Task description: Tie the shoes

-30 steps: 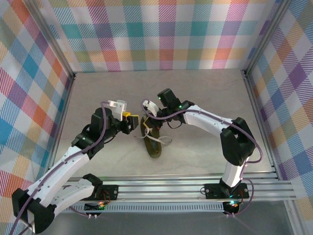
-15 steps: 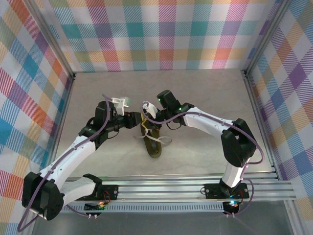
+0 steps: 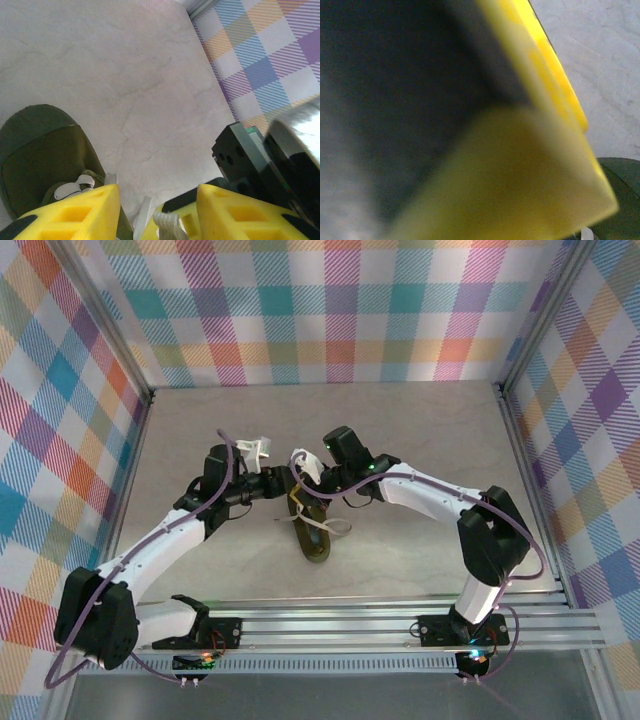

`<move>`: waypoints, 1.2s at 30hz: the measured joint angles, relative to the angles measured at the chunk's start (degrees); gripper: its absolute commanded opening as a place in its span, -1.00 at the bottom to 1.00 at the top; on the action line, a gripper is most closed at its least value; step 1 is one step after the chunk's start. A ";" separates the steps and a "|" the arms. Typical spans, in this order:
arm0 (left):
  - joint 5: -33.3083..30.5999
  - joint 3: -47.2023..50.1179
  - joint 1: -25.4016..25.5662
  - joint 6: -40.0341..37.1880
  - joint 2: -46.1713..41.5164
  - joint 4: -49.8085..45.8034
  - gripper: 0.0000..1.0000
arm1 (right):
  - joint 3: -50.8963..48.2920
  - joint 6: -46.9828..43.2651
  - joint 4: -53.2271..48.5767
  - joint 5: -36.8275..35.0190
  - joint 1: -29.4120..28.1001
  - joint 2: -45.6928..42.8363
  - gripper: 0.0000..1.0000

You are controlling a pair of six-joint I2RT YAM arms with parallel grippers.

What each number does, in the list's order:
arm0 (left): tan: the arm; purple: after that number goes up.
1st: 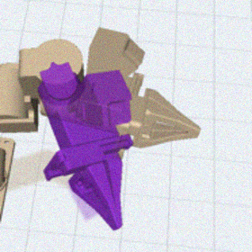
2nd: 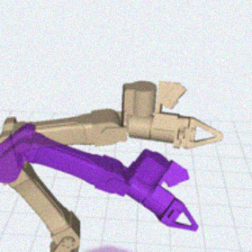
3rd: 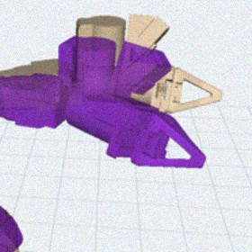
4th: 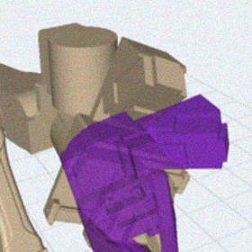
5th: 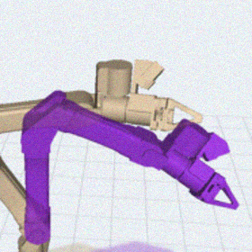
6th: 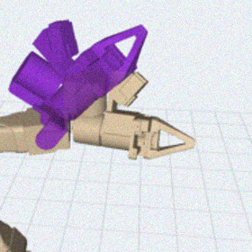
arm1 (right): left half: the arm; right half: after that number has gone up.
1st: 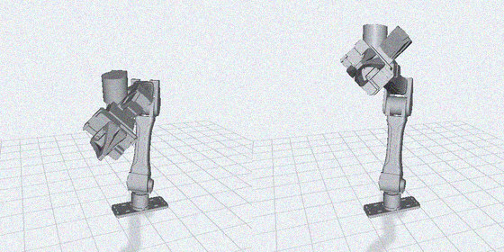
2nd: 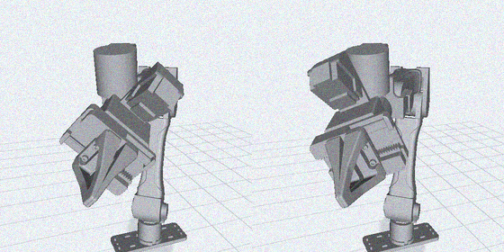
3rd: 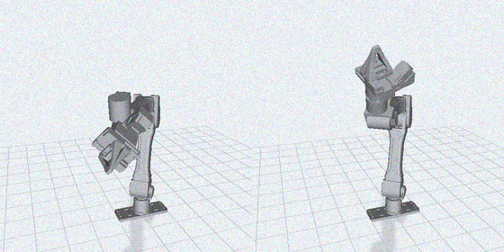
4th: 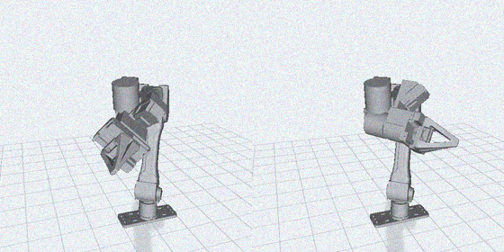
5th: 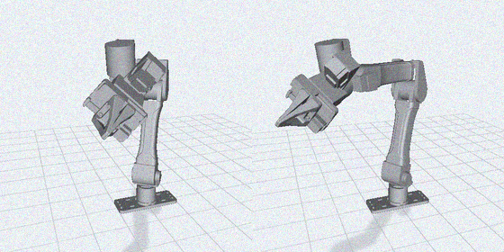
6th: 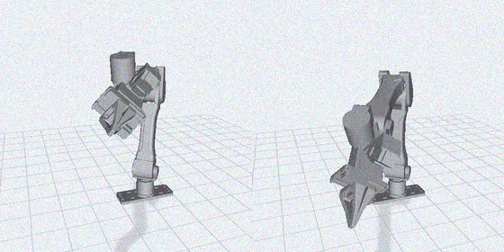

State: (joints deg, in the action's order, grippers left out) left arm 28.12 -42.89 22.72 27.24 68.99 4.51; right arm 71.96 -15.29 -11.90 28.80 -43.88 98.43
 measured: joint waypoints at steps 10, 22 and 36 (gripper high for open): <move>4.28 0.00 -0.52 1.16 3.21 1.73 -1.00 | -1.81 1.01 1.38 -0.59 -0.04 -0.52 -0.39; 4.44 -2.21 -1.99 -2.95 3.17 -4.96 -1.00 | -11.34 6.56 -6.69 -12.09 8.09 -13.77 -0.05; 3.78 -3.48 -2.03 -4.37 0.42 -7.63 -1.00 | -10.19 2.67 -12.37 -13.07 8.76 1.86 0.03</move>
State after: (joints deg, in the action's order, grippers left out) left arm 31.90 -46.37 20.69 22.87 69.41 -3.11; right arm 61.78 -12.62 -24.27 15.73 -35.11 100.29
